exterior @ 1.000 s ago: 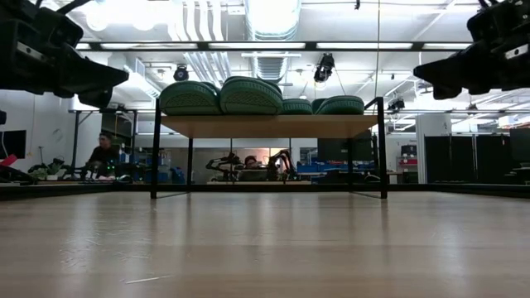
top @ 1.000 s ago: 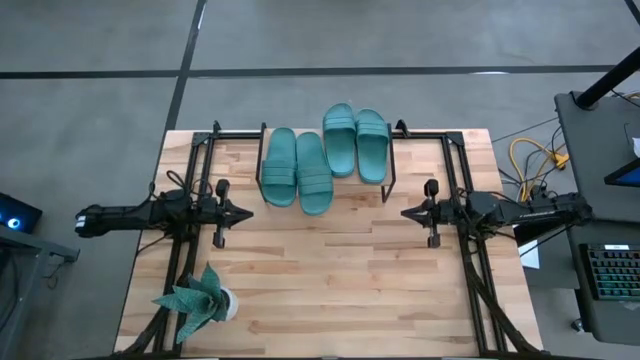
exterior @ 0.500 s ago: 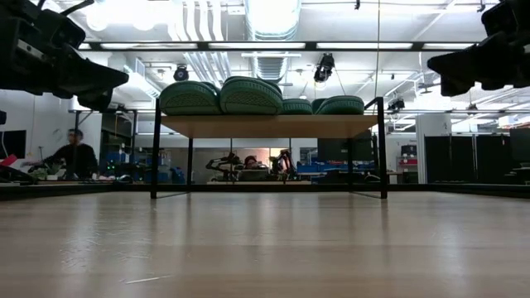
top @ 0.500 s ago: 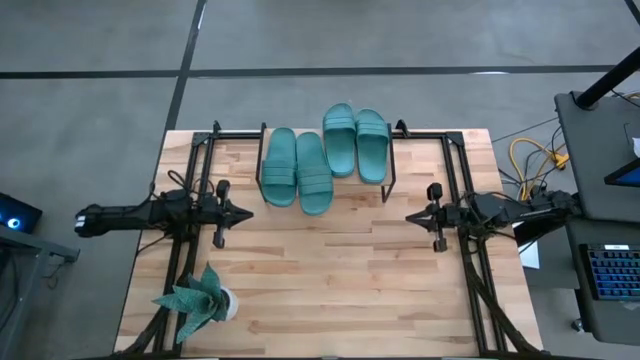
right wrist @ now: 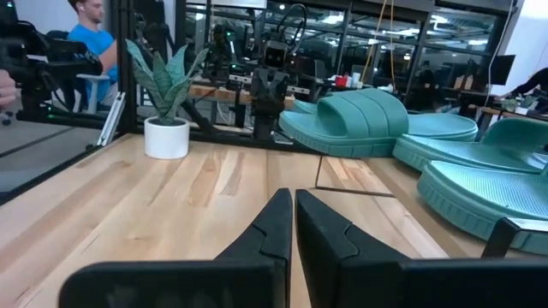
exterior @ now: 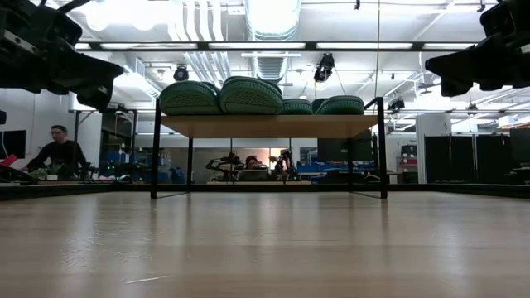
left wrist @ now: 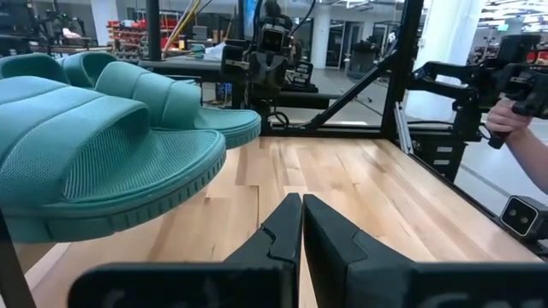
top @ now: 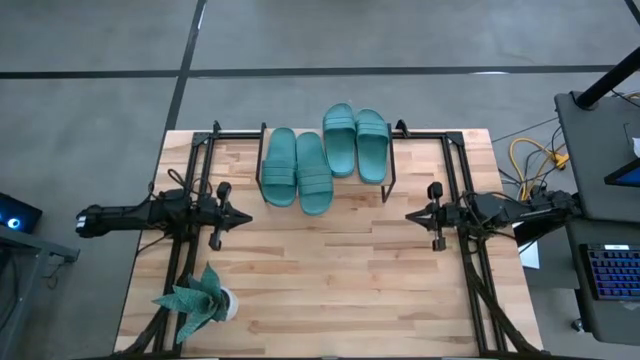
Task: Pick and place slides into the shelf
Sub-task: Return to Home Position
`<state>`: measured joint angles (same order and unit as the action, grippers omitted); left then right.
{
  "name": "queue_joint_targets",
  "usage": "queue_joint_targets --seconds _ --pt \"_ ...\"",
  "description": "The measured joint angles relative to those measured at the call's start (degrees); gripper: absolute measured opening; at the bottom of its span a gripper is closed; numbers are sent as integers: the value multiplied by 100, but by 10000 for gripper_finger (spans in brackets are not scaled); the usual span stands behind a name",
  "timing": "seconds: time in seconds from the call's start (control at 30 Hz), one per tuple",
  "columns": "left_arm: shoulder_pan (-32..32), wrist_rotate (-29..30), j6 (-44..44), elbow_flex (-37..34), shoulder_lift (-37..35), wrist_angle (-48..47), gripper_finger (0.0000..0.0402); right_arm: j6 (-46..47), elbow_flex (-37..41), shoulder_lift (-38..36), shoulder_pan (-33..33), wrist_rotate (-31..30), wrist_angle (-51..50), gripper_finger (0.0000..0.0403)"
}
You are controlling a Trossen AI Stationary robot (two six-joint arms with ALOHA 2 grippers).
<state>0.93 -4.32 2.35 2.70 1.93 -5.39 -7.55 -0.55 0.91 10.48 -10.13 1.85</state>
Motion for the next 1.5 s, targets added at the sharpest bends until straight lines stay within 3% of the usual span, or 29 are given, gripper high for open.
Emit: queue_joint_targets --seconds 1.5 --pt "0 9 28 -59 291 439 0 0 0 0 0 -2 9 9"
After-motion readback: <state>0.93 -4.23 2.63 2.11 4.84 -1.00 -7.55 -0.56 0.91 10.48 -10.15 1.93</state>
